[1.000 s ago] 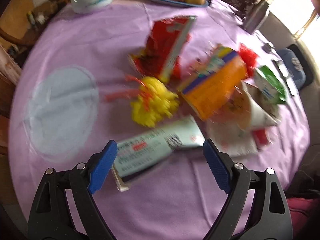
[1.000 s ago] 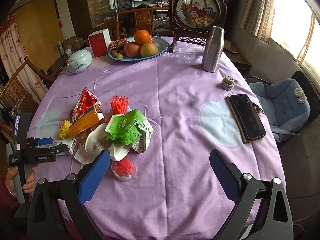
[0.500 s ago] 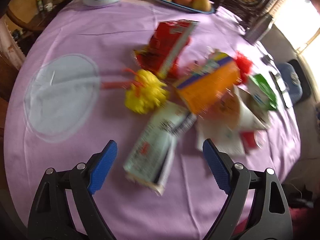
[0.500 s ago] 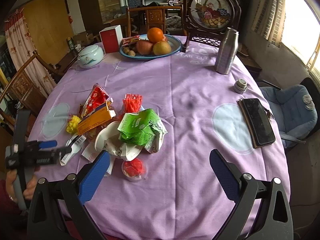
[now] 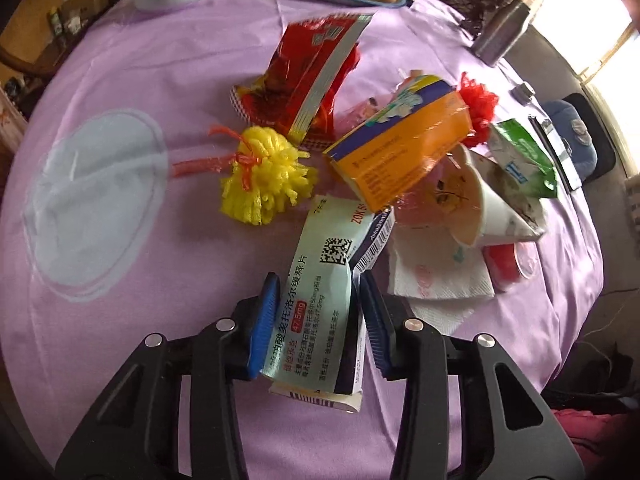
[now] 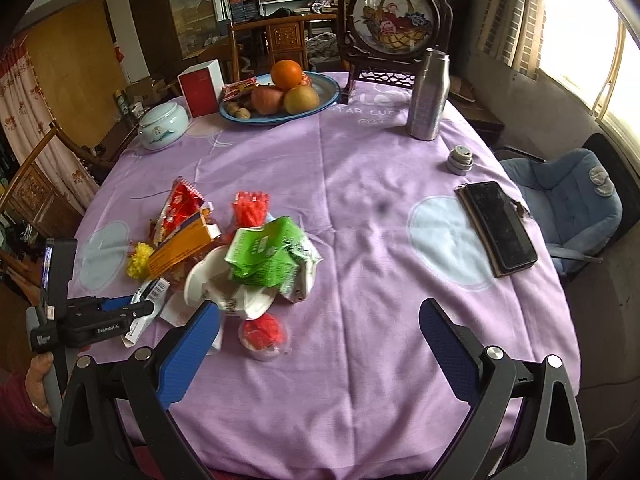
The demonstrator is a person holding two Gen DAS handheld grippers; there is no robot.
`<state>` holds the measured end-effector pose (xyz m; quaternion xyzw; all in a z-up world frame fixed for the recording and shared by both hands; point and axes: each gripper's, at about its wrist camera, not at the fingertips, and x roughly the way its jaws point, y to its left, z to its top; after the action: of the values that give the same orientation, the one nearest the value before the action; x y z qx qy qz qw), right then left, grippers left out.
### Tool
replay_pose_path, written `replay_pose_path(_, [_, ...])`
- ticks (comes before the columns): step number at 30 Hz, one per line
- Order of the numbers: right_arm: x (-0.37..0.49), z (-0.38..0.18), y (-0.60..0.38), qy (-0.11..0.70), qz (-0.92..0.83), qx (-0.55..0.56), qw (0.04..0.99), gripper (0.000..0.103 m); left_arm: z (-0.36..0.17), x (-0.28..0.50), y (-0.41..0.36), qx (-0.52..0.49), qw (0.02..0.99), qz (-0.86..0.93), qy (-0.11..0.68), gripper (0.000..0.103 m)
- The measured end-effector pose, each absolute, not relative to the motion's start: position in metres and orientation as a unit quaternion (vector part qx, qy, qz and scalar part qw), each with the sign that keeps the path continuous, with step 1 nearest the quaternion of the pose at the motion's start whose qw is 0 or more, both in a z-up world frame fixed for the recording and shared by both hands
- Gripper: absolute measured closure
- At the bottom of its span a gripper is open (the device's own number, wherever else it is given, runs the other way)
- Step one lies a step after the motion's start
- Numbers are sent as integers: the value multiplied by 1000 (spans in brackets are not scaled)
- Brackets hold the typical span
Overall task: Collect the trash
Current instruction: 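Close the left tool on the white medicine box and lift it, then grasp the green snack bag with the right tool while the left tool holds the box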
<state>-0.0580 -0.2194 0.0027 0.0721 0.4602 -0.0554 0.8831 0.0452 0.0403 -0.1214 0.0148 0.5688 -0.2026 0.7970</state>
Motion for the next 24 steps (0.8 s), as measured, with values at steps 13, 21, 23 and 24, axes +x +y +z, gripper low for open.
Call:
replay_pose_path(13, [-42,-26,-220,474,-62,126,869,6,-63,27,76,-8,827,-181,531,62])
replay_pose_path(21, [22,-55,-217,504,18,110,856,5,-34,13,86,-60,849,-112,513,62])
replay_pose_path(23, [31,-66,-212,514,33,96,852,5,-29,10,86,-65,851,-95,512,62])
replay_pose_path(24, [35,-71,-209,518,38,88,850,5,-28,8,85,-66,852,-88,512,62])
